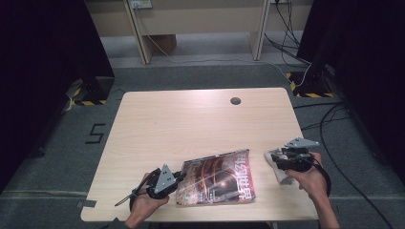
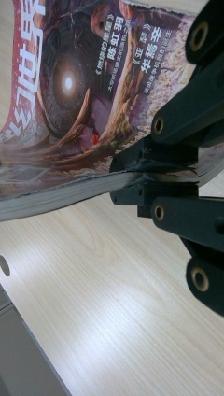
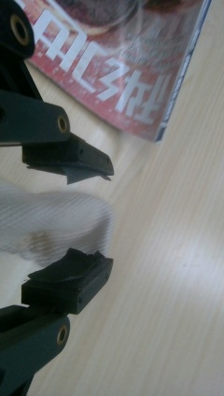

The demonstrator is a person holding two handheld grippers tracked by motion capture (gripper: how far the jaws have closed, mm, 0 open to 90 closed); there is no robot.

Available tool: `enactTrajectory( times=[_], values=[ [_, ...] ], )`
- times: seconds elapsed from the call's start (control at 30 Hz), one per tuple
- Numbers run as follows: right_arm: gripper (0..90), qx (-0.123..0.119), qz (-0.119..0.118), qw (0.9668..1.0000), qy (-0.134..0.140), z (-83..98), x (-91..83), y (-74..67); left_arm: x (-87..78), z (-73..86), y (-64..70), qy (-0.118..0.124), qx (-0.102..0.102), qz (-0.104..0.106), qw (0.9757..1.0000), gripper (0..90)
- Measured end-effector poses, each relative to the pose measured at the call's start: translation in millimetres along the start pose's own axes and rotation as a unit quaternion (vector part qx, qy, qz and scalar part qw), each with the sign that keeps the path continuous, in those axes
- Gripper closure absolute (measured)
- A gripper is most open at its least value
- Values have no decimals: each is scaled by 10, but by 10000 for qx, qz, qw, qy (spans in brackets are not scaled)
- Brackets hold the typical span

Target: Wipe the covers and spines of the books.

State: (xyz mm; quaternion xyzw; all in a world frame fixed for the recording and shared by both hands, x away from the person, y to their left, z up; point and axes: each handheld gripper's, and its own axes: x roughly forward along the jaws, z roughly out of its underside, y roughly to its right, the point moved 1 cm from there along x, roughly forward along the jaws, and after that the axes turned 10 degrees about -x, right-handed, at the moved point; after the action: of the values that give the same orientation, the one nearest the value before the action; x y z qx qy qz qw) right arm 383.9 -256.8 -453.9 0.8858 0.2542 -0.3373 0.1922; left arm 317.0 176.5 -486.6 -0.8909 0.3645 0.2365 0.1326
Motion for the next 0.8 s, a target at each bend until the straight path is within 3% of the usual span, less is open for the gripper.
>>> enactTrajectory(
  times=[0.2, 0.57, 0.8],
  values=[
    [494, 116, 19, 9996, -266, 171, 54, 6, -18, 19, 23, -35, -89, 15, 10000, 841],
    [534, 65, -78, 9984, -561, 273, 198, -32, -29, 28, 50, -38, -96, -9, 9999, 838],
    [641, 27, -216, 9970, -743, 335, 287, -30, -23, 44, 73, -29, -83, -78, 9999, 835]
  ],
)
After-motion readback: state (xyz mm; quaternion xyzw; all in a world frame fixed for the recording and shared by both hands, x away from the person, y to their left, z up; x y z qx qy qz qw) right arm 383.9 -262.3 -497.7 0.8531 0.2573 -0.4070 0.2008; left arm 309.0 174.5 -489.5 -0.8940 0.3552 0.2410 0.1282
